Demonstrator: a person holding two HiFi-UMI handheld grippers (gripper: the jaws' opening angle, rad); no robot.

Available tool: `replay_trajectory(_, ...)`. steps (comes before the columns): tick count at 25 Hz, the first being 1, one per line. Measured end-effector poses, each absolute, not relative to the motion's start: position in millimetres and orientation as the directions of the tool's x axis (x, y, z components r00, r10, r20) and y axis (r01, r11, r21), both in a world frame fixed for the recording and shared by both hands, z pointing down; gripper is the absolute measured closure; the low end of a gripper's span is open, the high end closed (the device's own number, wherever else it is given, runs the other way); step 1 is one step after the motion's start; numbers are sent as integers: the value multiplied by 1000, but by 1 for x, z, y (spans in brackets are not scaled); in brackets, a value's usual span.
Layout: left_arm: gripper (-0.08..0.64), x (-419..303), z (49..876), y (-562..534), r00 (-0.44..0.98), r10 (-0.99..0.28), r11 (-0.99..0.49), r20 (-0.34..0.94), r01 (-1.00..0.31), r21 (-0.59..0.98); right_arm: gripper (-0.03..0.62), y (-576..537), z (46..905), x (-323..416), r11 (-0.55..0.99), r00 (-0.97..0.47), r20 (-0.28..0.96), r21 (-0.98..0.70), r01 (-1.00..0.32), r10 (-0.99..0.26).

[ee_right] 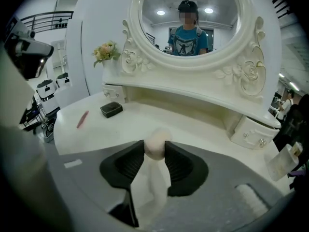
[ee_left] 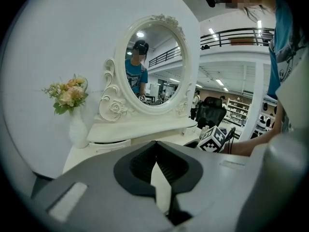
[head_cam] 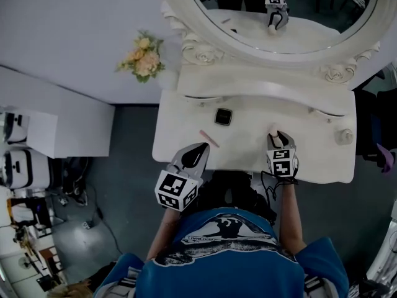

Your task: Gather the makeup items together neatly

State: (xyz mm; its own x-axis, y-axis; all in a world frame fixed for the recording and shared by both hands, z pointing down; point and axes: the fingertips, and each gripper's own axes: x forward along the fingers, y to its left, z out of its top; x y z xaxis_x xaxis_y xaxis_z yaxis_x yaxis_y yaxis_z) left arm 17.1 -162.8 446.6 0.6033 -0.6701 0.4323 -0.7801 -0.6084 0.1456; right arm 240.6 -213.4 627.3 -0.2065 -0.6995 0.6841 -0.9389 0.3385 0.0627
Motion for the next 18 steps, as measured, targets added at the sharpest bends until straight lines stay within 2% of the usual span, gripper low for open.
replay_trajectory(13, 548, -39, 441, -182, 578, -719, -562, 386, -810, 166, 454, -230, 612, 116, 456, -342, 679, -12, -890, -650)
replay_trajectory(18, 548, -53, 440, -190, 565, -736, -544, 372, -821, 172, 451, -227, 636, 102, 403, -313, 723, -52, -914, -616)
